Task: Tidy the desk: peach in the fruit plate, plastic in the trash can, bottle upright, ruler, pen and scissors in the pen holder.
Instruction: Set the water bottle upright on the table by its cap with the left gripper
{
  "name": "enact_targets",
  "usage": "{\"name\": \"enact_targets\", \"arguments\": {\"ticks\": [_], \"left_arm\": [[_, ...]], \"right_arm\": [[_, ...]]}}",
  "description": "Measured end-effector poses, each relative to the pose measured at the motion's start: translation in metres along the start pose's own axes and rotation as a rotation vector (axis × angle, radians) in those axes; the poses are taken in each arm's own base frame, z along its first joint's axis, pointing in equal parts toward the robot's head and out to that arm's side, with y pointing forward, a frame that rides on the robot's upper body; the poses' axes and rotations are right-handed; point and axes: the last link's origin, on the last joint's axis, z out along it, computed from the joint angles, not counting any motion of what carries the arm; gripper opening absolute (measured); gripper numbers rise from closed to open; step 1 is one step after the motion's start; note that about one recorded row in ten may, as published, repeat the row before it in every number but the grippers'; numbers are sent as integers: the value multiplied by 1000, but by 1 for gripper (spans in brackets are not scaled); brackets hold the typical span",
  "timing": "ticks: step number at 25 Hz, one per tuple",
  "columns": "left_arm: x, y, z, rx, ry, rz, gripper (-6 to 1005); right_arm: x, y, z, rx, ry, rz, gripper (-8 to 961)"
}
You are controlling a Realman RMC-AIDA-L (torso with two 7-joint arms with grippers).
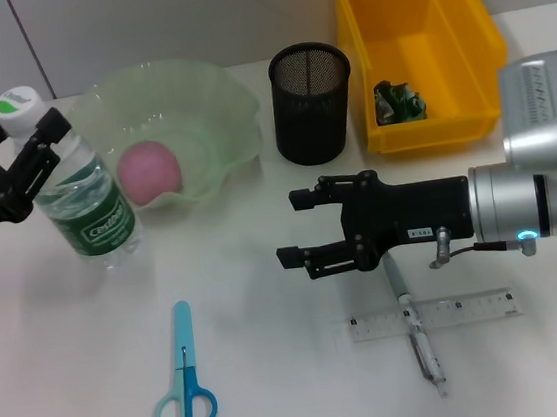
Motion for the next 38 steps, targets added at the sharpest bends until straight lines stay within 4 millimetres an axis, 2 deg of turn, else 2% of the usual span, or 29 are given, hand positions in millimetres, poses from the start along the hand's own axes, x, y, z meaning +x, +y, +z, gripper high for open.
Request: {"name": "enact_targets", "arguments": {"ticks": [8,11,17,38], "left_arm": [[-1,-2,-1,17,-7,6,432],[-11,-11,-2,95,-58,36,432],[-16,-15,-2,153,-68,50,433],[-32,-14,0,205,-110,61,433]], "right_arm": [[10,1,-4,52,-35,-48,810],[12,3,-5,62,-62,-63,810],[13,5,-4,57,-57,-62,810],[19,4,-6,64,-23,-46,811]]}}
